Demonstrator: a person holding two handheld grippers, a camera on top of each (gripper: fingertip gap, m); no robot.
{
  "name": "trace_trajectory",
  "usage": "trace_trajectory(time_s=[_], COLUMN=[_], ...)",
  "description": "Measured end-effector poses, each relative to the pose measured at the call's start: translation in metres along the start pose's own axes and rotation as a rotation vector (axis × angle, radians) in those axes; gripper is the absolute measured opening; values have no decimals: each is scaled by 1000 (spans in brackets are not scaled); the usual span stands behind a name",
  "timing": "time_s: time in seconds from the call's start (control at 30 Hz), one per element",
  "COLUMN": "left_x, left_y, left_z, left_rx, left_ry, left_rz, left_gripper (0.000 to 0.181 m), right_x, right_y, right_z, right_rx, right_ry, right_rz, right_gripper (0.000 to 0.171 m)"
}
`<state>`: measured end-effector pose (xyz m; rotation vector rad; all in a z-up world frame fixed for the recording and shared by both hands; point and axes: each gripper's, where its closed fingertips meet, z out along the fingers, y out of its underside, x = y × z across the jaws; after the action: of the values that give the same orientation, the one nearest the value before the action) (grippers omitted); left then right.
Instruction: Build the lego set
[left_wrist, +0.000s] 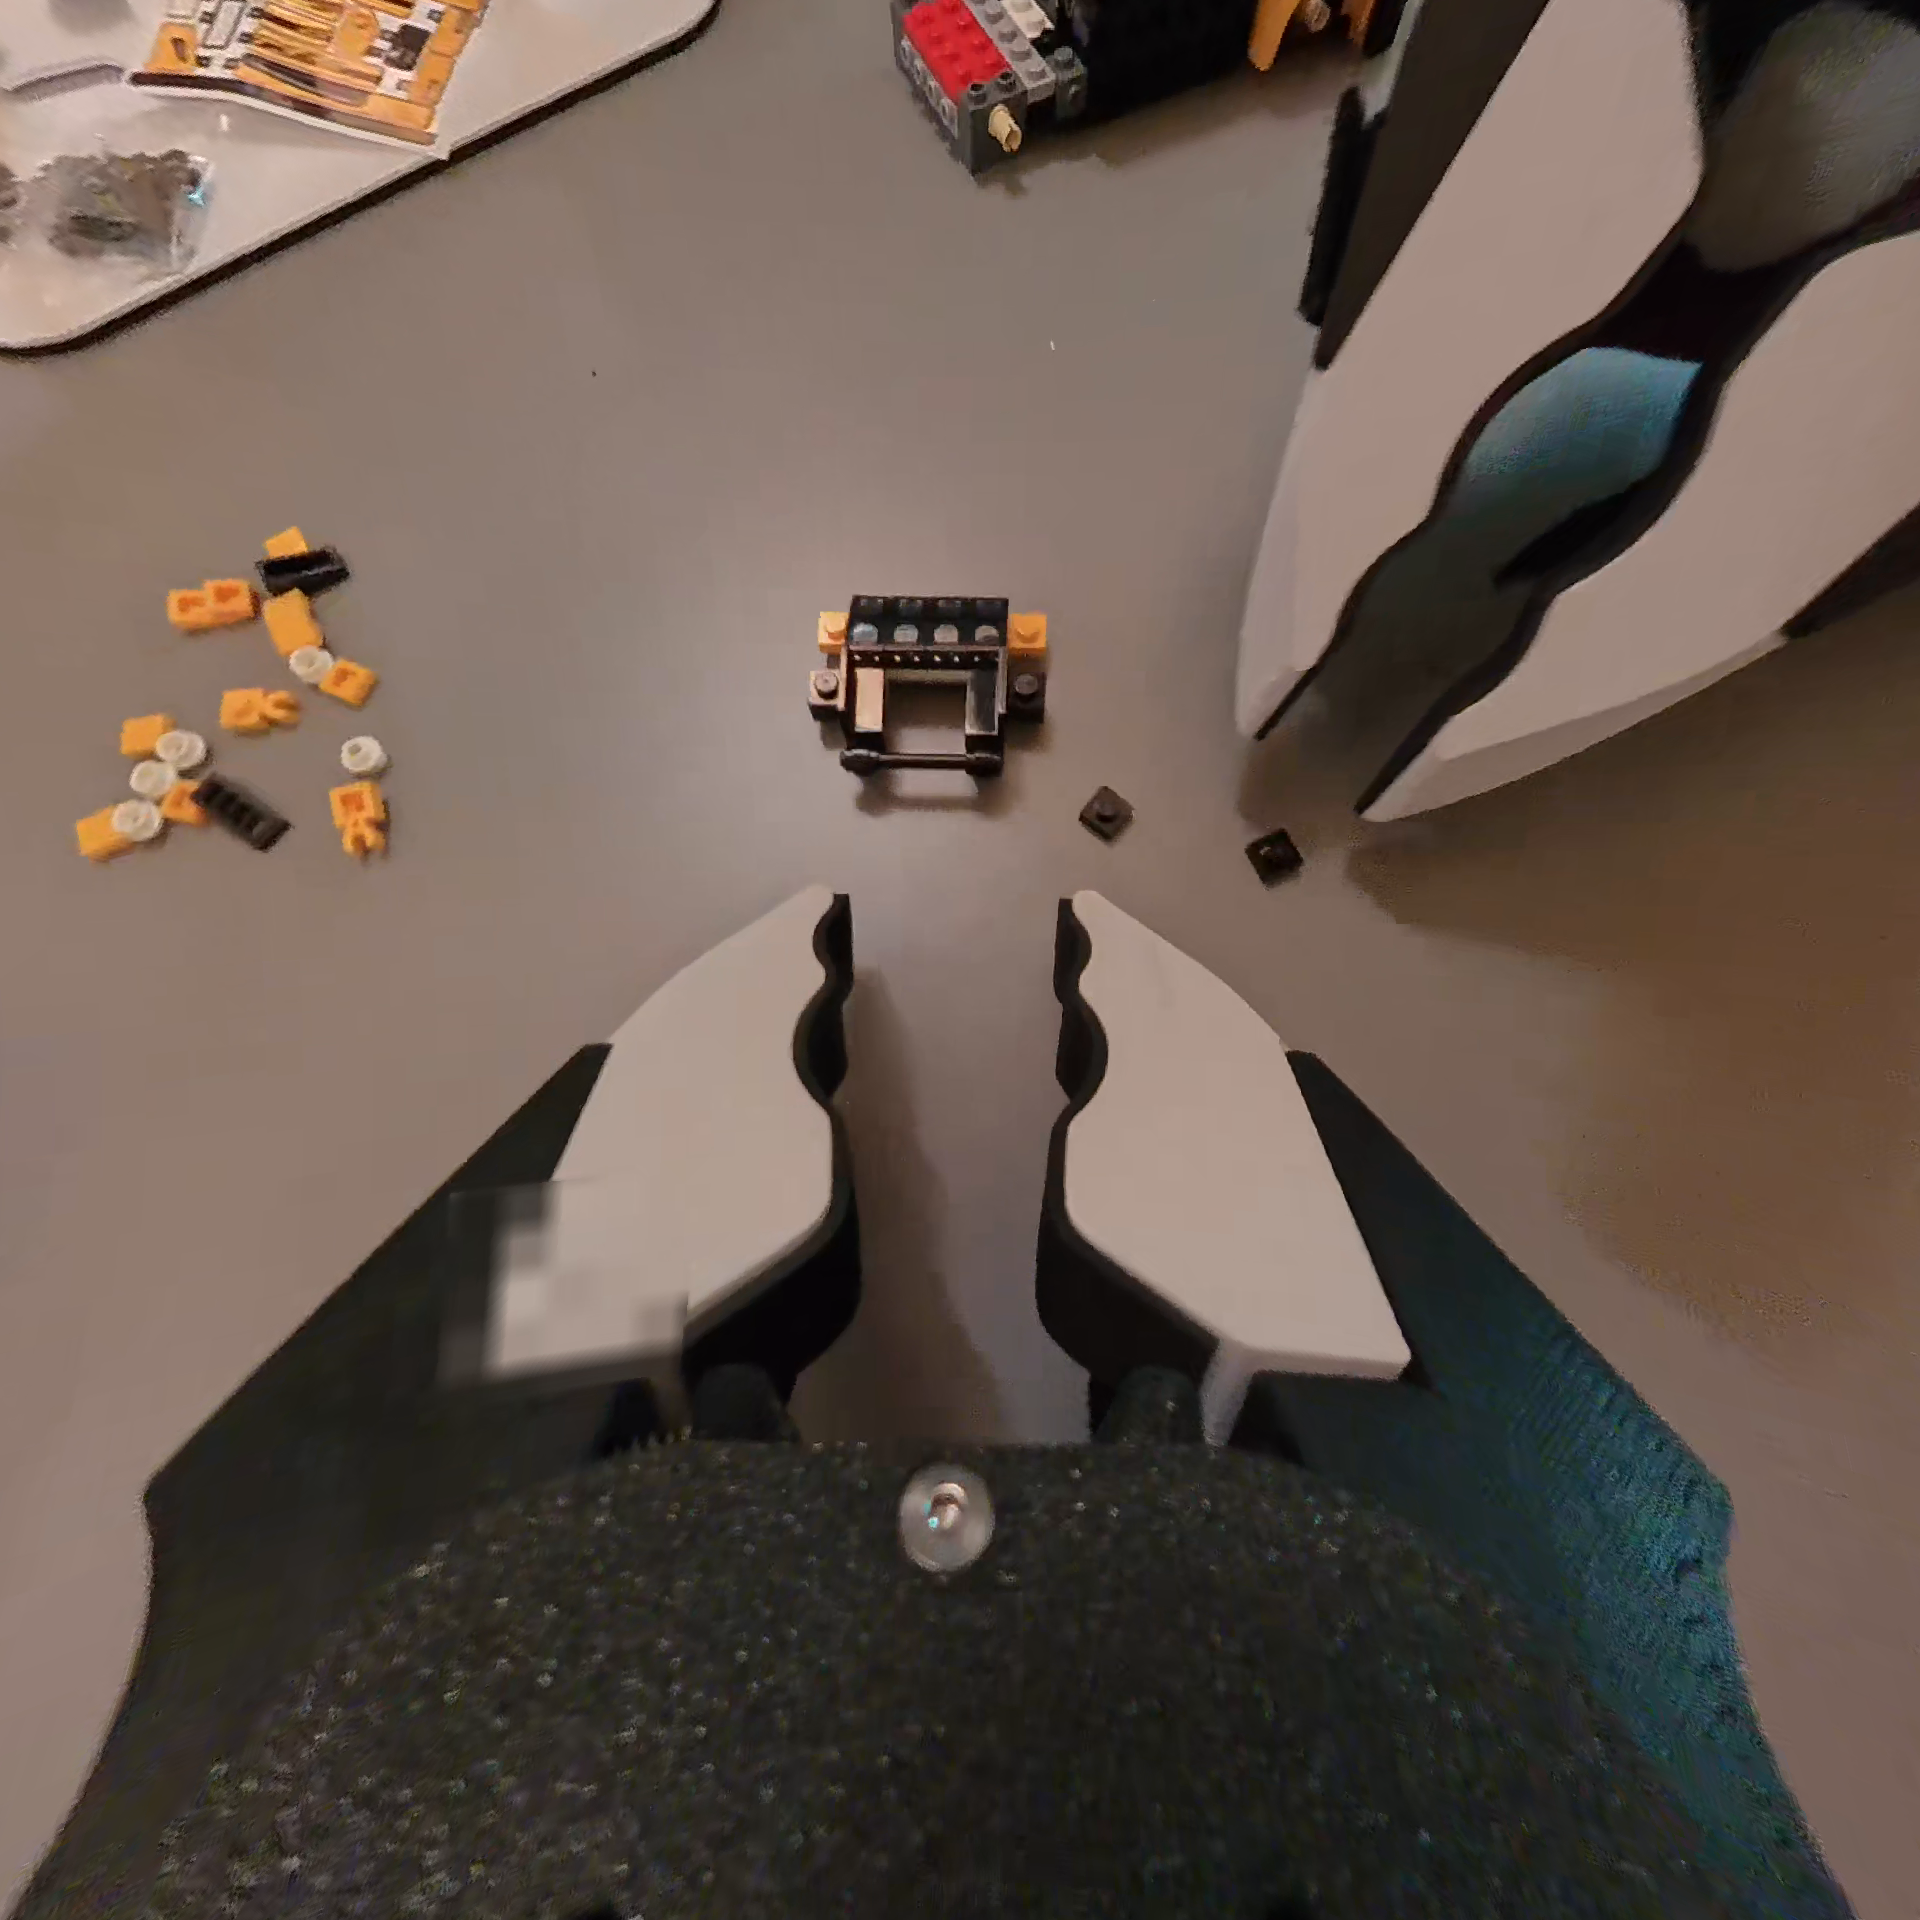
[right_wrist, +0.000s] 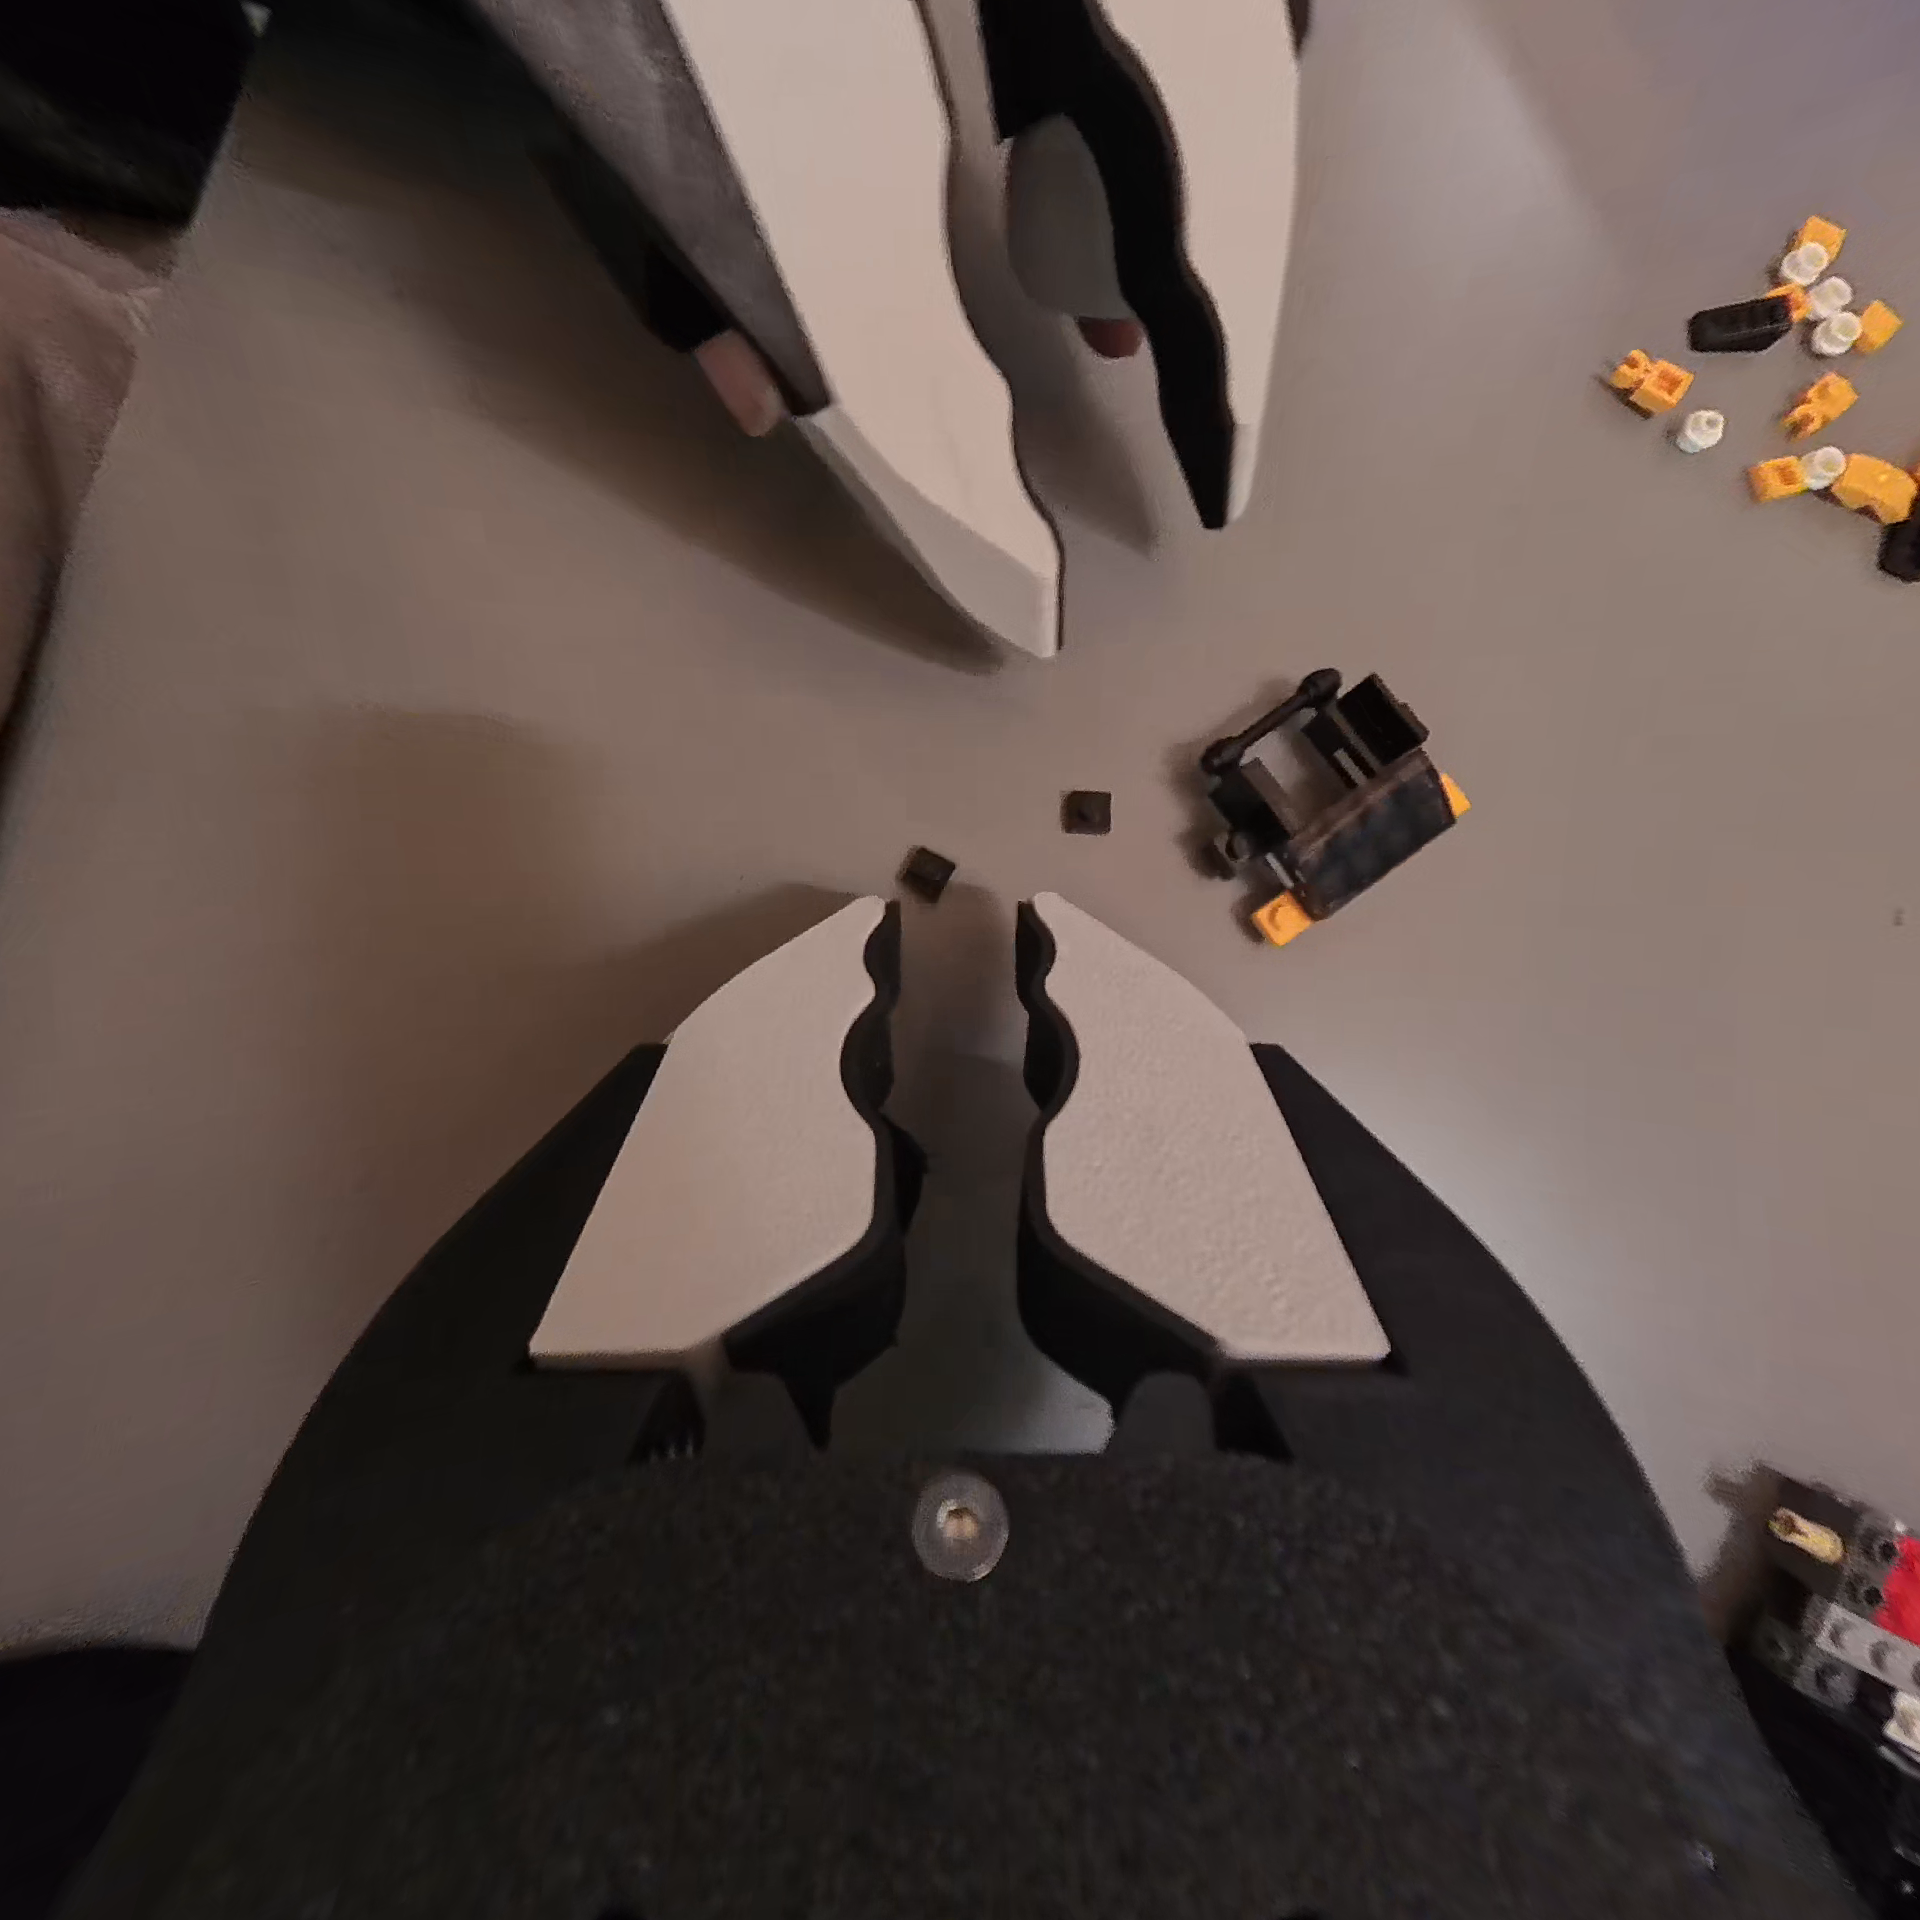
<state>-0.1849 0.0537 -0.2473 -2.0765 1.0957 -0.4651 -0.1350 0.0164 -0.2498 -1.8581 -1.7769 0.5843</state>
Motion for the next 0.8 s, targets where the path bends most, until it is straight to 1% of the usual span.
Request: trace_trajectory(time_s=[0.13,0.43,0.7,0.8], left_x=[9,14,12,9], left_y=[3,4,4,5], left_z=[-5,3,0,-2], left_rx=[22,24,53,63], left_ry=[-5,14,11,0], left_rz=[-35,-52,-67,-79], left_gripper=[35,32,31,31], right_x=[5,15,12,10], right_y=[-7,-6,-5,-6], right_z=[4,11,20,20], right_rx=[-2,-21,-56,-56], right_ry=[31,69,64,71], right_rz=[33,130,141,148], right_gripper=[22,25,26,32])
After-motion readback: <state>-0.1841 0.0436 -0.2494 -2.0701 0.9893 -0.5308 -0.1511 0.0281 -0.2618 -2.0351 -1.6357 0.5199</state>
